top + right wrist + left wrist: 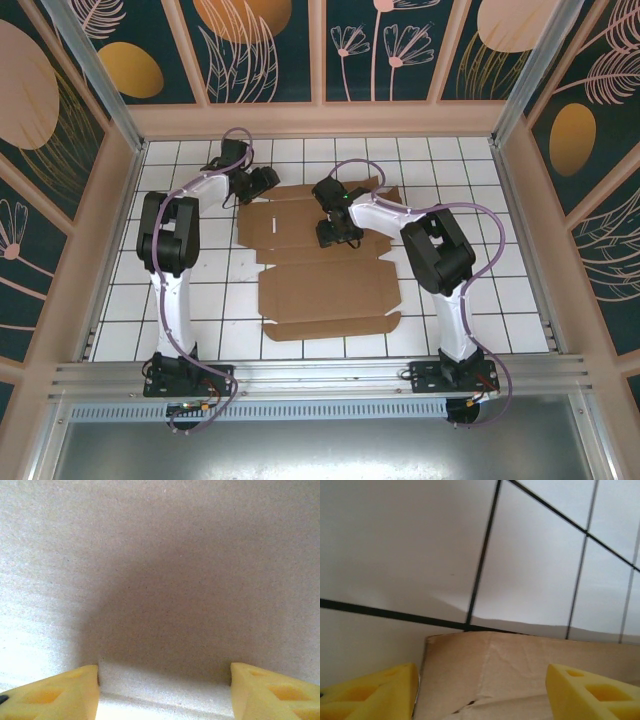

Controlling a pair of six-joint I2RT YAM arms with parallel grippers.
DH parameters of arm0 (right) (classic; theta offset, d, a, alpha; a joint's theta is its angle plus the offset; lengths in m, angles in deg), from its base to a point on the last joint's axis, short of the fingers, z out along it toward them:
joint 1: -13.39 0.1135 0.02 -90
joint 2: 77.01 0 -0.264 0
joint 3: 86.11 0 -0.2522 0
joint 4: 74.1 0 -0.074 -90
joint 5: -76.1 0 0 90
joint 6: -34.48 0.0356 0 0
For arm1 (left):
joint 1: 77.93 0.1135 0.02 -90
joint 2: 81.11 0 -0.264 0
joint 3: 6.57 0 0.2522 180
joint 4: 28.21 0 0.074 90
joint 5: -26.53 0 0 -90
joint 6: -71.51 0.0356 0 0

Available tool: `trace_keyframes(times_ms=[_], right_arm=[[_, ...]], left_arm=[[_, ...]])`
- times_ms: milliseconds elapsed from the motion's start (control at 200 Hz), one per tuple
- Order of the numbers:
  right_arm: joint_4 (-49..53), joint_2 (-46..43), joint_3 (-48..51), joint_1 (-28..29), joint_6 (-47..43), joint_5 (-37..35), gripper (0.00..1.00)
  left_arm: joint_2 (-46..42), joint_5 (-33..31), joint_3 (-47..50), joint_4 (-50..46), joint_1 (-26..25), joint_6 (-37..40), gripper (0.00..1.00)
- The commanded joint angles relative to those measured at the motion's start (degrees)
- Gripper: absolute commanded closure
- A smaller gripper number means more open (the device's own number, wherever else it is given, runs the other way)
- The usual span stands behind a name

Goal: Fold the paper box

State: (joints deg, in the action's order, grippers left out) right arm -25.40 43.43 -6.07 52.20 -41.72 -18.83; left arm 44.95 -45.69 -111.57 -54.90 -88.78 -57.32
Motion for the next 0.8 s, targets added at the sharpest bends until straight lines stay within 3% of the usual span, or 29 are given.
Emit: trace_keyframes(times_ms=[0,345,796], right_arm=[[4.78,7.76,2.80,0.17,-0.53,1.68,0.36],[5.00,9.73,1.38,0.13,-0.87,2.47,0.40],[4.88,10.82,1.20,0.08,-0.70,3.18,0.42]], left_arm=[[-0.48,4.48,0.89,4.80,0.30,-0.33,0.33],[-1.95,8.00,3.05,10.33,-0.29,-2.13,0.39],[3.80,8.03,-3.79,7.09,-5.12,-1.87,0.39]])
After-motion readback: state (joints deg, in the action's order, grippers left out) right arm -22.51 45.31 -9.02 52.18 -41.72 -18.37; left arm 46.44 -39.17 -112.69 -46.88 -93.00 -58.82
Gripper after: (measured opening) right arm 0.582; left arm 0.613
